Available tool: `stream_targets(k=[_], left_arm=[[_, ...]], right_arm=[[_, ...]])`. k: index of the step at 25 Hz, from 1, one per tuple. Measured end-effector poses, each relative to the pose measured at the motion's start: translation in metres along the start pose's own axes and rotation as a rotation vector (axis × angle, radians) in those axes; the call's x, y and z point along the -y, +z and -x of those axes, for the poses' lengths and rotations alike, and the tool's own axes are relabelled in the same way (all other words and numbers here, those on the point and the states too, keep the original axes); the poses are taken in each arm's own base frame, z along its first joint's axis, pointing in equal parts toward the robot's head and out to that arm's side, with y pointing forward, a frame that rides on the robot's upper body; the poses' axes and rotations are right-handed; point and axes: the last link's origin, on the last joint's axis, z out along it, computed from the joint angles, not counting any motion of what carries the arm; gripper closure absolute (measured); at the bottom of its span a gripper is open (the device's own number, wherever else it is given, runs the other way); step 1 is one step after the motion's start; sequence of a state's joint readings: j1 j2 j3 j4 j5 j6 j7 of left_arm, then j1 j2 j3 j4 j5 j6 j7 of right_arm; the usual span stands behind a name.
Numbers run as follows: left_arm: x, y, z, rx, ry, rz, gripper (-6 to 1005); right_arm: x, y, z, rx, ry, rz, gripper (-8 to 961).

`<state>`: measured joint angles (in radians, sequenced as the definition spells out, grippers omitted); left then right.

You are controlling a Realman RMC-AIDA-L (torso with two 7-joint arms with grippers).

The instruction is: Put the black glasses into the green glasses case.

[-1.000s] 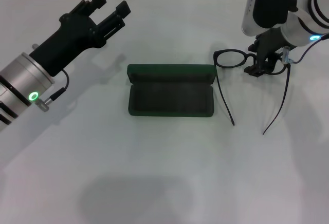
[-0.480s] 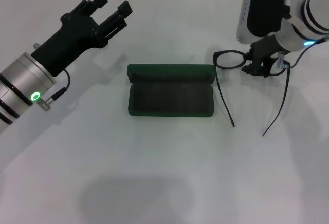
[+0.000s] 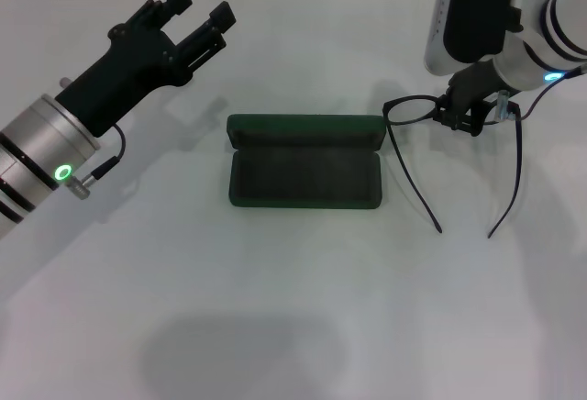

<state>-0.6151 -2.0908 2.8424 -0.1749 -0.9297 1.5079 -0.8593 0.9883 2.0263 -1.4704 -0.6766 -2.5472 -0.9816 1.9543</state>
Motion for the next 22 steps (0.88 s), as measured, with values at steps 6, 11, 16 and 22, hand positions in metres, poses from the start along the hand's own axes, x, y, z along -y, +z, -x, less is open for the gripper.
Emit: stream_targets(k=[6, 11, 16, 22], left_arm=[[-0.002, 0.000, 0.000, 0.001, -0.023, 0.018, 242], [-0.015, 0.006, -0.003, 0.027, -0.040, 0.141, 242], [-0.037, 0.018, -0.015, 0.066, -0.081, 0.371, 242], [-0.062, 0.042, -0.028, 0.101, -0.118, 0.579, 242]], right_arm=[[0.006, -0.014, -0.008, 0.049, 0.061, -0.029, 815], [0.019, -0.045, -0.027, 0.179, 0.203, -0.086, 828], [0.023, -0.072, -0.046, 0.419, 0.352, -0.136, 843], [0.003, -0.088, -0.079, 0.767, 0.482, -0.118, 848]])
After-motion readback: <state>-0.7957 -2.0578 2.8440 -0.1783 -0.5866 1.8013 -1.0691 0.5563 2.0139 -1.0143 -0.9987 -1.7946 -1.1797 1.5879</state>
